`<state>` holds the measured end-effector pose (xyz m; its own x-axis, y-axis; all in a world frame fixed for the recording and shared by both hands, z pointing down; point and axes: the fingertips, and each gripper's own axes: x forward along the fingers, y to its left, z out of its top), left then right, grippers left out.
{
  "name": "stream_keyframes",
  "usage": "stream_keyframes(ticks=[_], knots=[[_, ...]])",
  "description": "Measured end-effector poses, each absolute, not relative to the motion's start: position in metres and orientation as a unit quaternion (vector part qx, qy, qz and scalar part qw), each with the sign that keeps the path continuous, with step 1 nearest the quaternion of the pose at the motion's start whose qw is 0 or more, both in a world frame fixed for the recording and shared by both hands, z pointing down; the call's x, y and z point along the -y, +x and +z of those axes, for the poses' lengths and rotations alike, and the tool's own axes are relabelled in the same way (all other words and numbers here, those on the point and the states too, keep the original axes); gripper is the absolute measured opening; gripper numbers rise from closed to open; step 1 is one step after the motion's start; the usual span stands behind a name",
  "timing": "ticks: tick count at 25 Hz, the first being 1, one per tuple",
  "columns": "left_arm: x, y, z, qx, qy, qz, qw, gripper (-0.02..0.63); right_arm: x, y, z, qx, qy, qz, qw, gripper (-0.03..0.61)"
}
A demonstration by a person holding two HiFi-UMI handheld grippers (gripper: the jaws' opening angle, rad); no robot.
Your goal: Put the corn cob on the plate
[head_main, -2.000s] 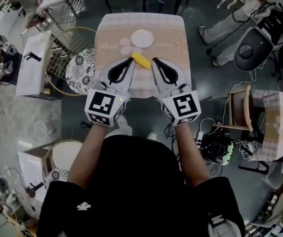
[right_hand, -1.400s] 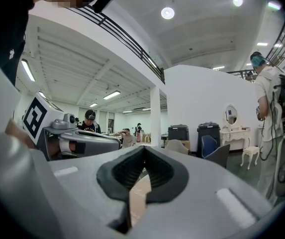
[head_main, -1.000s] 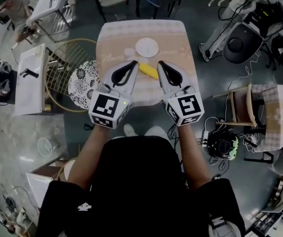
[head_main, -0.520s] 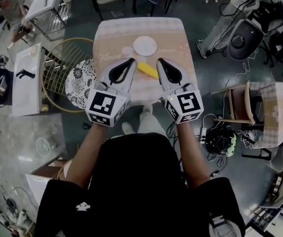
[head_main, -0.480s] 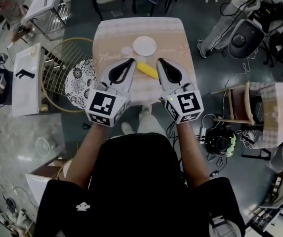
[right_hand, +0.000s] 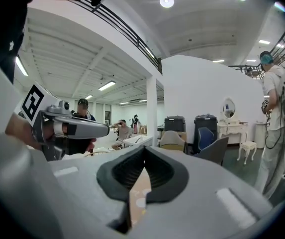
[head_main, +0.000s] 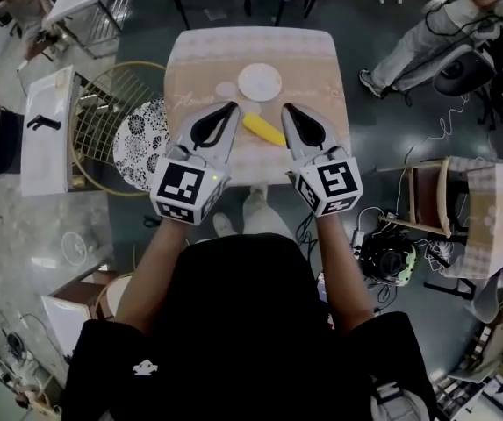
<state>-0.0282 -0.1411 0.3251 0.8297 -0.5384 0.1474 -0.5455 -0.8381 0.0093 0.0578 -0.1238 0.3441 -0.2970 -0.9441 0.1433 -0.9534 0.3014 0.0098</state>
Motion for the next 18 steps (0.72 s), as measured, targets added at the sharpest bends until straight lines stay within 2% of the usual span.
stream_keyframes(ticks=[8, 18], knots=[[0.17, -0.011, 0.349, 0.296, 0.949, 0.094, 0.048, 0.003, 0.151, 0.077, 0.379, 0.814, 0.573, 0.066, 0.063, 0.002], [0.187, 0.011, 0.379, 0.296, 0.944, 0.124, 0.072, 0.003, 0.171, 0.088, 0.447, 0.823, 0.544, 0.113, 0.121, 0.002]])
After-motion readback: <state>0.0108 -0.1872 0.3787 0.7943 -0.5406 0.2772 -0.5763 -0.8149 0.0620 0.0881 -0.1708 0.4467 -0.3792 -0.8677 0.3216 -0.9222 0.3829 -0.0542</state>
